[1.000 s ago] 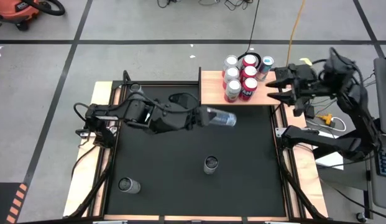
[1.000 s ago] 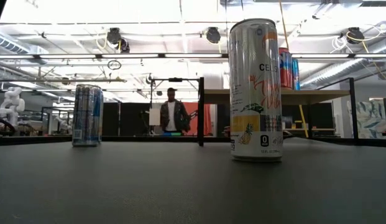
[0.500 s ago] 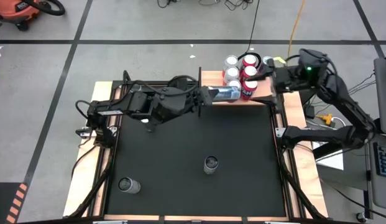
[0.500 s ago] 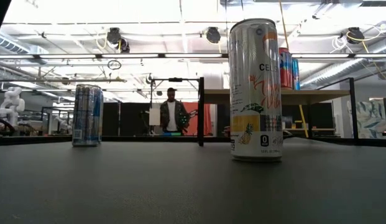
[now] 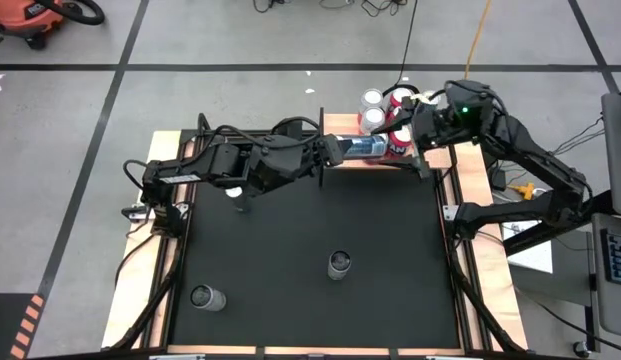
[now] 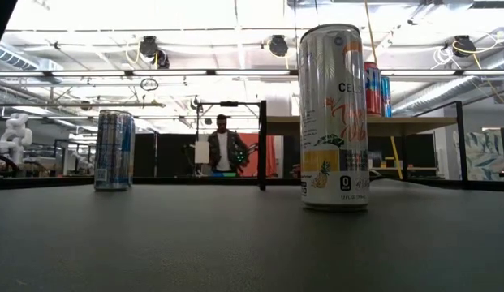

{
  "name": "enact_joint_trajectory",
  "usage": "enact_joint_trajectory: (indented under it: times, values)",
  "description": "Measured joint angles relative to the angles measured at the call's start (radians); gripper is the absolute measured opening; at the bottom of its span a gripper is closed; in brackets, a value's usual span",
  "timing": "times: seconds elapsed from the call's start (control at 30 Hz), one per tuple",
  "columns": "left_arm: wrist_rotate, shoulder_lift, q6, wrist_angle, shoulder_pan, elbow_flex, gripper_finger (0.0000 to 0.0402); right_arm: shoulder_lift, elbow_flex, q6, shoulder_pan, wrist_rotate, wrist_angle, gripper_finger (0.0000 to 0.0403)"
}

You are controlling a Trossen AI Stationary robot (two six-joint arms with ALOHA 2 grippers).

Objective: Place canned beverage on shelf
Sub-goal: Put the bottom blue soda can on the shelf aligned with the other blue soda can

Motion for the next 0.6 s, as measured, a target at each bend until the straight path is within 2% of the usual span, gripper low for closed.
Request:
enact_joint_trajectory:
  times: [0.33,0.6]
  values:
    - [0.032,0.000,0.000,-0.004,-0.003,0.000,0.0227,0.063,0.000,-0.019,0.075,0.017,0.022,0.0307]
    - [0.046,0.000,-0.004,-0.025,-0.003,0.000,0.0227,0.077,0.000,0.026,0.094,0.022,0.039,0.0255]
